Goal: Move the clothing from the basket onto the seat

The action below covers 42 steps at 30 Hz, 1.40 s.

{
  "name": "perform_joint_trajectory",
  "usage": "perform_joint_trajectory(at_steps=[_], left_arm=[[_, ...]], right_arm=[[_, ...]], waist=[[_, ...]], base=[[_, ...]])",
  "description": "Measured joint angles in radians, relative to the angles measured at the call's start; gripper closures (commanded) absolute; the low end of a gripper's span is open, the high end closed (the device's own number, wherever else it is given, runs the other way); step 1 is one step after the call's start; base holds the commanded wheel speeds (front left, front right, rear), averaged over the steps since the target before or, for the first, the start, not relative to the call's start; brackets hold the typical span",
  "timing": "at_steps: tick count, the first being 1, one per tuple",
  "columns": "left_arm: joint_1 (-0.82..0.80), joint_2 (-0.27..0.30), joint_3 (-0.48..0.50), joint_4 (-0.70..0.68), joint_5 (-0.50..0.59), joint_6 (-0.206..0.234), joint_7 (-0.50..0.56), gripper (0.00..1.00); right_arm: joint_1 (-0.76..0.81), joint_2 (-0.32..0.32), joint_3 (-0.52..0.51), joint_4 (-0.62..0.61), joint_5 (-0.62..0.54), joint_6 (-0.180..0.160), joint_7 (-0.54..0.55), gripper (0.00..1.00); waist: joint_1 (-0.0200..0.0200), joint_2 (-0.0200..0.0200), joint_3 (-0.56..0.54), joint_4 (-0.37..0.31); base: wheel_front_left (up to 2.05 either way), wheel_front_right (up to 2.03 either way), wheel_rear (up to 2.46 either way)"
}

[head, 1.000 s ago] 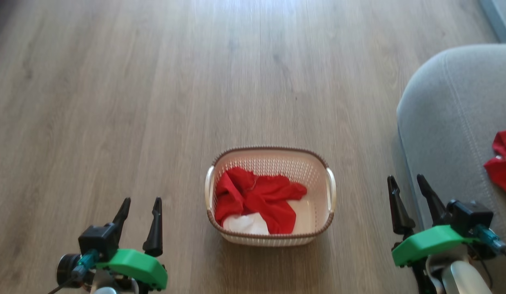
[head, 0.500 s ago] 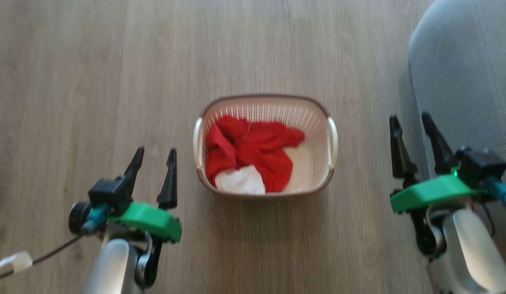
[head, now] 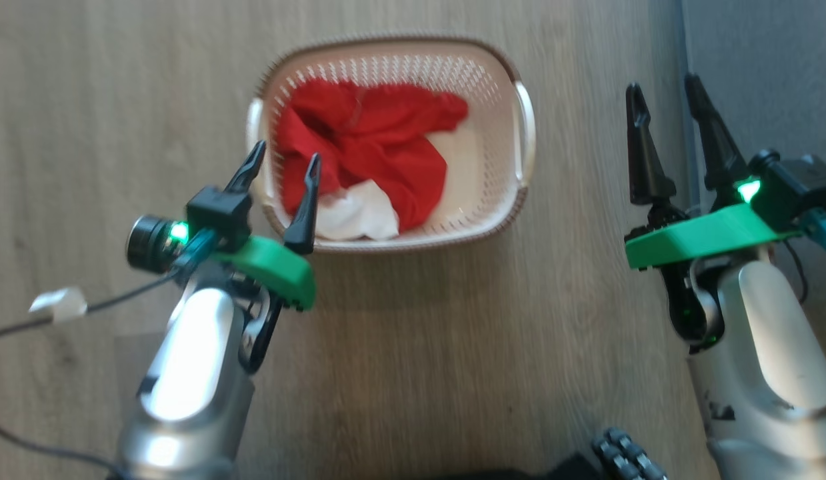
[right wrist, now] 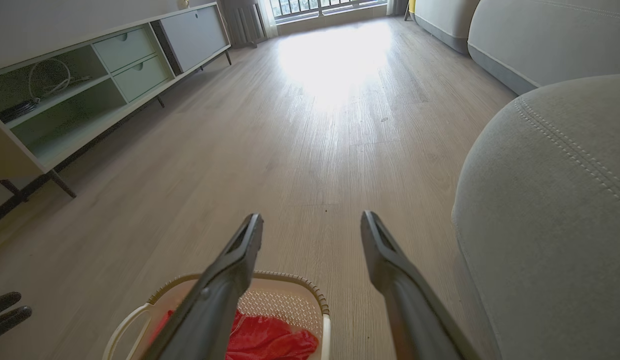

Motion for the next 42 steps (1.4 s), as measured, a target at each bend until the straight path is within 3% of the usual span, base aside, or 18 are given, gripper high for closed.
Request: perform_joint_trajectory(at_steps=[13,21,27,35,42], left_arm=[[-0.307,0.016,-0.068,0.324,0.156,-0.025,0.000,0.00],[-0.509,0.054,-0.118,0.602,0.238,0.028,0.002,0.00],[-0.620,0.086,-0.178,0.797,0.302,0.047,0.091,0.00],[-0.680,0.100,-0.273,0.859,0.385,0.051,0.191,0.00],[-0.700,0.102,-0.370,0.875,0.462,0.020,0.304,0.00]], right_arm=[[-0.056,0.024,0.032,-0.005,0.022,0.000,0.000,0.00],[-0.089,0.030,0.053,-0.004,0.045,0.000,0.000,0.00],[-0.089,0.033,0.066,-0.003,0.074,0.000,0.000,0.00],[-0.098,0.033,0.073,-0.003,0.089,0.000,0.000,0.00],[-0.117,0.033,0.090,-0.006,0.099,0.000,0.000,0.00]], waist=[[-0.0001,0.0000,0.188,-0.127],[0.0000,0.0000,0.259,-0.186],[-0.0002,0.0000,0.293,-0.207],[-0.0002,0.0000,0.314,-0.208],[-0.0002,0.0000,0.329,-0.211]], base=[[0.00,0.00,0.00],[0.00,0.00,0.00],[0.00,0.00,0.00],[0.00,0.00,0.00],[0.00,0.00,0.00]])
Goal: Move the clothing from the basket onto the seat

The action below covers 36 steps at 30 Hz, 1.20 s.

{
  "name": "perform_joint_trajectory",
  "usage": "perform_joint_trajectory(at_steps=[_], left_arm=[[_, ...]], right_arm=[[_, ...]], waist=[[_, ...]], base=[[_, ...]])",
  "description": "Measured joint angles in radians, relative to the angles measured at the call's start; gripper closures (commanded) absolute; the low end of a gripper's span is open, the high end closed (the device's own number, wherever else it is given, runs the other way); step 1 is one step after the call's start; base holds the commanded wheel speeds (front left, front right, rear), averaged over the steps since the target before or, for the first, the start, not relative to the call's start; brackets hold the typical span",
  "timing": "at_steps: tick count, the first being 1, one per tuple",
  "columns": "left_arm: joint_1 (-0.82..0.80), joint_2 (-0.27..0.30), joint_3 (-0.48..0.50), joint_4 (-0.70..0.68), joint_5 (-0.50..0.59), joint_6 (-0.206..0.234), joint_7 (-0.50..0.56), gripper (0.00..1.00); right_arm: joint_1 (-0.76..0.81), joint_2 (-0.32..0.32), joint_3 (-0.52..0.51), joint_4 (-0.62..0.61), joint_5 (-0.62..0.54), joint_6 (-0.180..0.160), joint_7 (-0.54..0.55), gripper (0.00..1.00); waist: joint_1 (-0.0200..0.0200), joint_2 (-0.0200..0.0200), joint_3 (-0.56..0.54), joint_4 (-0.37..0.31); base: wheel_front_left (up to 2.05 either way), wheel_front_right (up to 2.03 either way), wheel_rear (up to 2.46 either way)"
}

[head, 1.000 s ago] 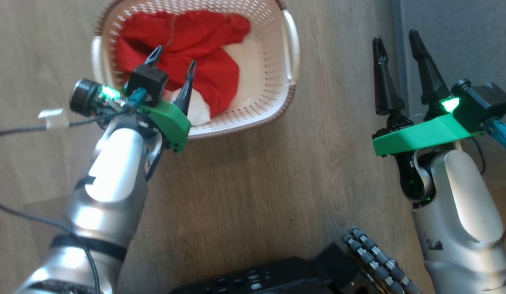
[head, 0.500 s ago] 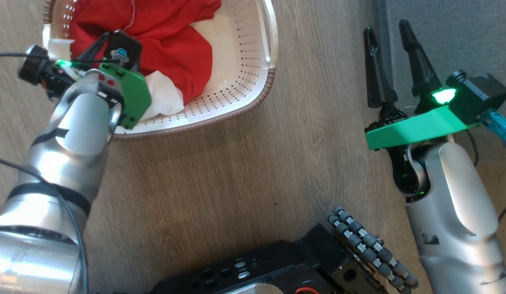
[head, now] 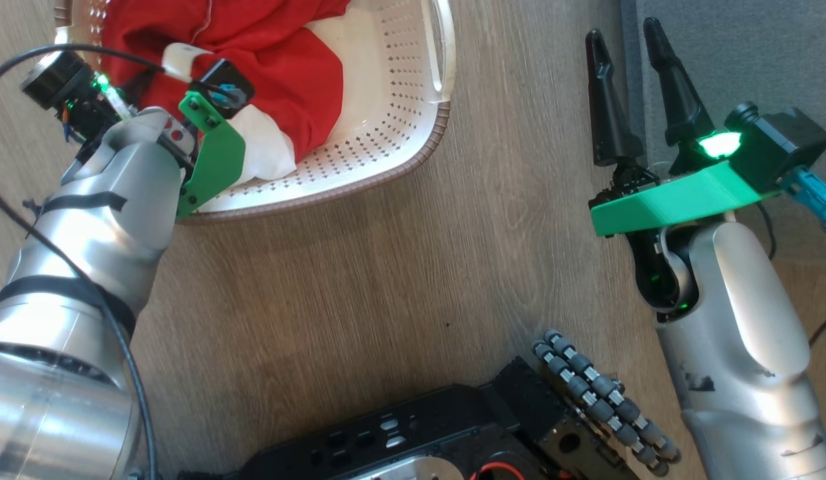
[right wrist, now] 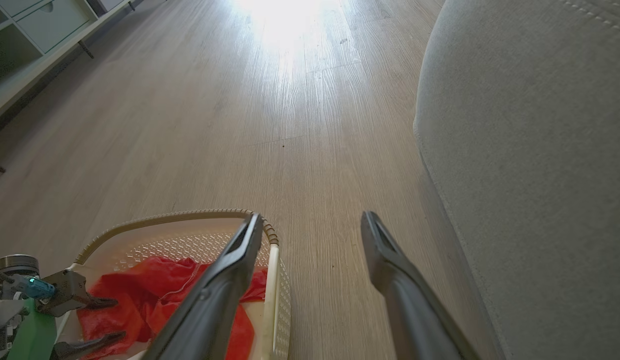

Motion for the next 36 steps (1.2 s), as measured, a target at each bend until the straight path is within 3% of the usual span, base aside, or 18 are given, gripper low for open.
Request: perform_joint_trajectory(at_steps=[5,6,9,18,26,36], left_arm=[[-0.011,-0.001,-0.050,0.004,0.030,-0.016,0.081,0.00],[-0.013,-0.001,-0.053,0.005,0.030,-0.020,0.088,0.04],[-0.015,-0.004,-0.057,0.006,0.033,-0.020,0.102,1.00],[-0.012,-0.019,-0.048,0.008,-0.007,-0.011,0.083,1.00],[0.040,-0.074,-0.001,0.000,-0.105,0.015,-0.087,1.00],[0.099,-0.106,0.048,-0.039,-0.259,0.004,-0.231,1.00]], right_arm=[[-0.001,0.000,0.003,-0.005,0.008,0.000,0.000,0.00],[-0.001,0.000,0.005,-0.006,0.009,0.000,0.000,0.00],[-0.003,0.000,0.008,-0.006,0.013,0.000,0.000,0.00],[-0.014,0.000,0.006,-0.011,0.017,0.000,0.000,0.00],[-0.013,0.000,-0.021,-0.006,-0.007,0.000,0.000,0.00],[0.030,-0.001,-0.037,0.033,-0.057,0.000,0.000,0.00]], waist=[[0.0000,0.0000,0.007,-0.001],[0.0000,0.0000,0.008,-0.001],[0.0000,0.0000,0.010,0.000],[0.0000,0.0000,-0.009,0.011],[-0.0001,0.0000,-0.075,0.036],[-0.0001,0.0001,-0.212,0.091]], base=[[0.00,0.00,0.00],[0.00,0.00,0.00],[0.00,0.00,0.00],[0.00,0.00,0.00],[0.00,0.00,0.00],[0.00,0.00,0.00]])
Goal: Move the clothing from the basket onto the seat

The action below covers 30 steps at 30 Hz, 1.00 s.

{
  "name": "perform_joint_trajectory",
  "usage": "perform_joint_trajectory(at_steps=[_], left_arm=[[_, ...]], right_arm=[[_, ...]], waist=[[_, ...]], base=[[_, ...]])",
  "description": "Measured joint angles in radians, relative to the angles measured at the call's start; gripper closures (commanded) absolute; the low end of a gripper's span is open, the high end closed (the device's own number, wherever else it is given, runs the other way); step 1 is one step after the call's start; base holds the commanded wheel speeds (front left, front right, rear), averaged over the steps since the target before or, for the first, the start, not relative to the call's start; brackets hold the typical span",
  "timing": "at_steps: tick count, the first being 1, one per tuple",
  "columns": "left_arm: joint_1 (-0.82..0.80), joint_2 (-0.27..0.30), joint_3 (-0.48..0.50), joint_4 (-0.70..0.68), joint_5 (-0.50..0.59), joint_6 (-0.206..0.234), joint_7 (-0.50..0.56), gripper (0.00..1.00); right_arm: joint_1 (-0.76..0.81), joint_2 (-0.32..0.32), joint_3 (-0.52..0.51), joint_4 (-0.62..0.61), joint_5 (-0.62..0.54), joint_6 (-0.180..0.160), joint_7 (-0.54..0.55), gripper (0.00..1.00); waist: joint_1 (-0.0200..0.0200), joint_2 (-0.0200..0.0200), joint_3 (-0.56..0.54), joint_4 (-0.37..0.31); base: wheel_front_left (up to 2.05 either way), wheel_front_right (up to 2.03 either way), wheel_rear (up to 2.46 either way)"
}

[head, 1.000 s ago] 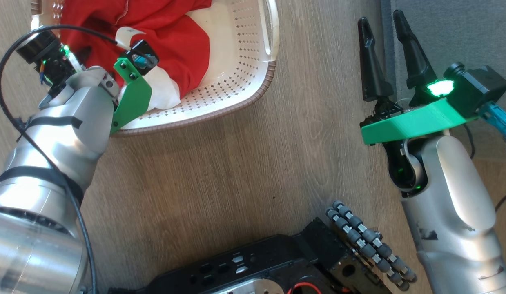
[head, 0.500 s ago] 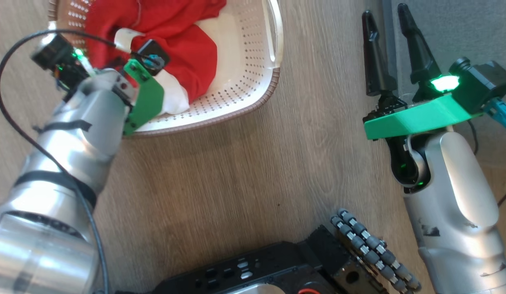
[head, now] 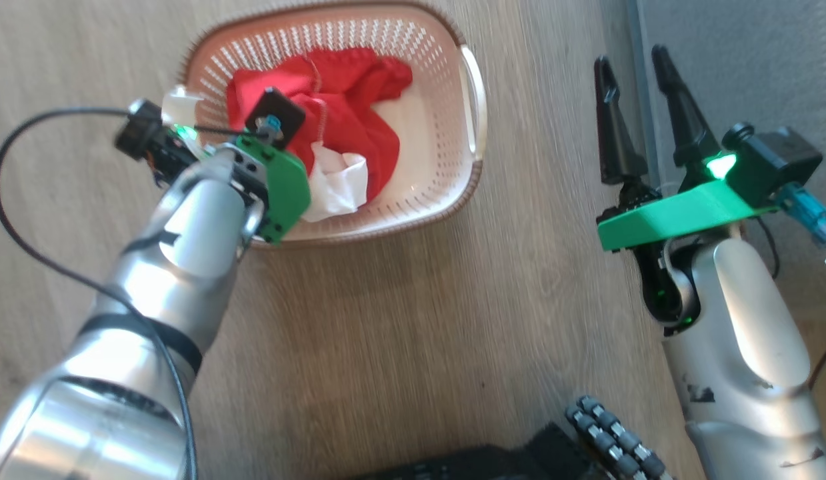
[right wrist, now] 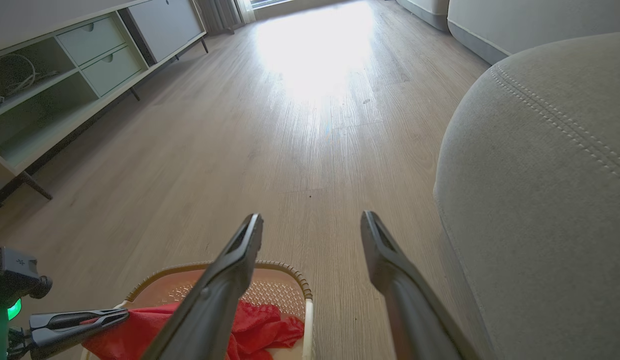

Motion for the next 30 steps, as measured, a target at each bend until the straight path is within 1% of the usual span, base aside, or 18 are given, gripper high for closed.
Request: perform_joint_trajectory(at_steps=[3,8,18,22,27,30], left_arm=[[0.046,-0.001,-0.016,-0.049,-0.059,-0.015,-0.022,1.00],[0.113,-0.001,-0.049,-0.122,-0.189,-0.014,-0.040,1.00],[0.201,-0.001,-0.165,-0.268,-0.428,0.032,-0.062,1.00],[0.222,-0.001,-0.194,-0.314,-0.506,0.065,-0.064,1.00],[0.241,-0.001,-0.200,-0.404,-0.566,0.091,-0.065,1.00],[0.255,-0.001,-0.202,-0.451,-0.580,0.096,-0.065,1.00]], right_arm=[[0.015,-0.002,0.001,0.013,-0.001,0.000,0.000,0.00],[0.047,-0.009,0.000,0.036,-0.010,0.000,0.000,0.00],[0.154,-0.028,-0.009,0.089,-0.023,0.000,0.000,0.00],[0.200,-0.032,-0.009,0.111,-0.026,0.000,0.000,0.00],[0.235,-0.035,0.002,0.137,-0.026,0.000,0.000,0.00],[0.254,-0.035,0.007,0.143,-0.026,0.000,0.000,0.00]], waist=[[0.0000,0.0000,-0.048,0.014],[0.0000,0.0000,-0.131,0.036],[0.0000,0.0000,-0.308,0.085],[0.0000,0.0000,-0.377,0.105],[-0.0001,0.0000,-0.458,0.128],[-0.0001,0.0000,-0.503,0.139]], base=[[0.00,0.00,0.00],[0.00,0.00,0.00],[0.00,0.00,0.00],[0.00,0.00,0.00],[0.00,0.00,0.00],[0.00,0.00,0.00]])
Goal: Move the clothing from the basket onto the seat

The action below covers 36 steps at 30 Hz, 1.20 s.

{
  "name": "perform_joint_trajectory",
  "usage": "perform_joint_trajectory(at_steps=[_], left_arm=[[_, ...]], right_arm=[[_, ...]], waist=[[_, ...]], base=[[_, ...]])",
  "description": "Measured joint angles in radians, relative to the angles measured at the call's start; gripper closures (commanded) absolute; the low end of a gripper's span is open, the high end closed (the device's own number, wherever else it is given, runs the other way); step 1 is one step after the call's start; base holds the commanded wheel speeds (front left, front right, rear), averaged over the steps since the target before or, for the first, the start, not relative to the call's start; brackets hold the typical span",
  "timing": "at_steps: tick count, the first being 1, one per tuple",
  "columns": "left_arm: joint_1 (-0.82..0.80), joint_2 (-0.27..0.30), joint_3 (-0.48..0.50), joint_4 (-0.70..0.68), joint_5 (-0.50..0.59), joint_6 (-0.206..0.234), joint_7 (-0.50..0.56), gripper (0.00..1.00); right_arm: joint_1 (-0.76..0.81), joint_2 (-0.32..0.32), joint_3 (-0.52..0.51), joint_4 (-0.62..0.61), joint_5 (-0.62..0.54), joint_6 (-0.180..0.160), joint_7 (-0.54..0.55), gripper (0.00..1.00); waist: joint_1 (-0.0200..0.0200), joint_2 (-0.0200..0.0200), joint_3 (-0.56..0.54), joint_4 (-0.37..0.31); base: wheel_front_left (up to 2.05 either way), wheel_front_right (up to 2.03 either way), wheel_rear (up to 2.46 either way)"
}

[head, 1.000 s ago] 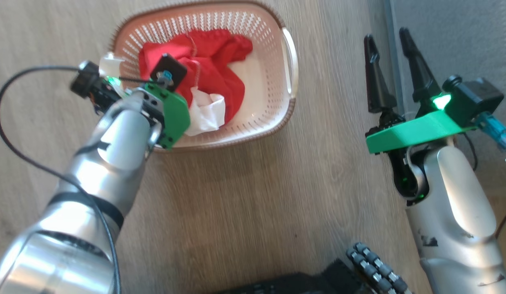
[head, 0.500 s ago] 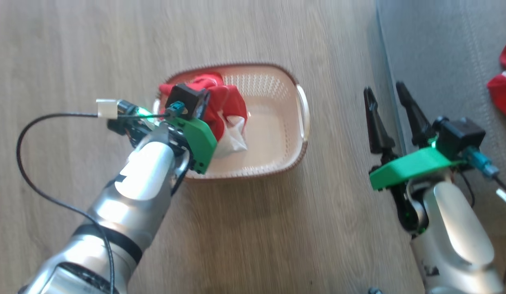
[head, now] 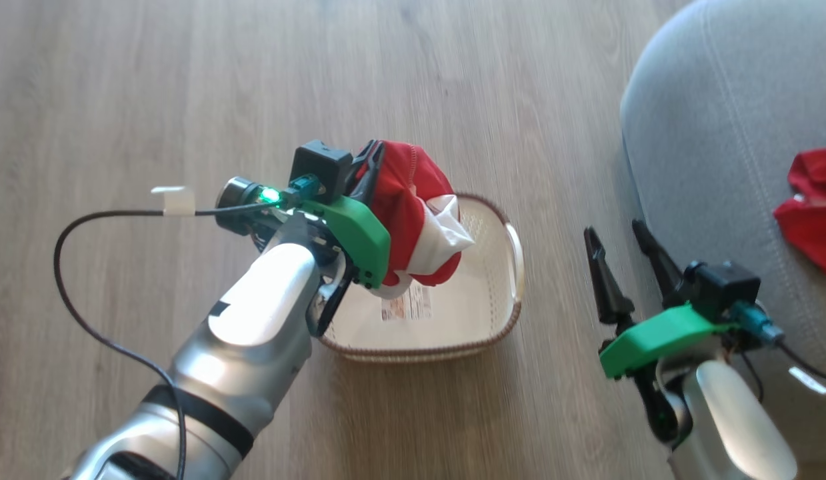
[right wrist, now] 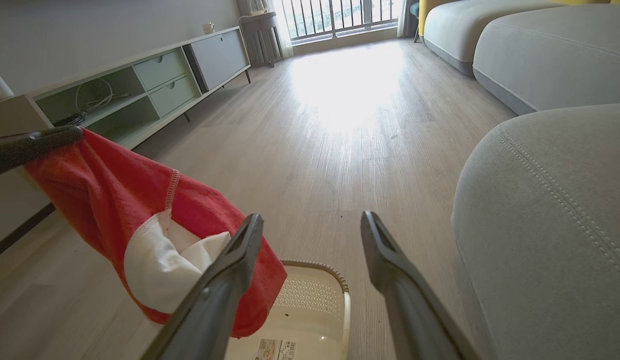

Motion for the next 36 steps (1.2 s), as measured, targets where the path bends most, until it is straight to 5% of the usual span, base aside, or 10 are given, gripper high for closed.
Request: perform_joint_trajectory(at_steps=[15,36], left_arm=[[0.020,0.000,-0.022,-0.169,-0.032,0.013,0.000,1.00],[0.006,0.001,-0.064,-0.288,-0.051,0.029,0.000,1.00]], right_arm=[[0.078,-0.001,0.026,0.039,-0.008,0.000,0.000,0.00],[0.107,0.002,0.085,-0.029,-0.024,0.000,0.000,0.00]], waist=[[0.0000,0.0000,-0.153,0.042],[0.0000,0.0000,-0.166,0.043]], base=[[0.00,0.00,0.00],[0.00,0.00,0.00]])
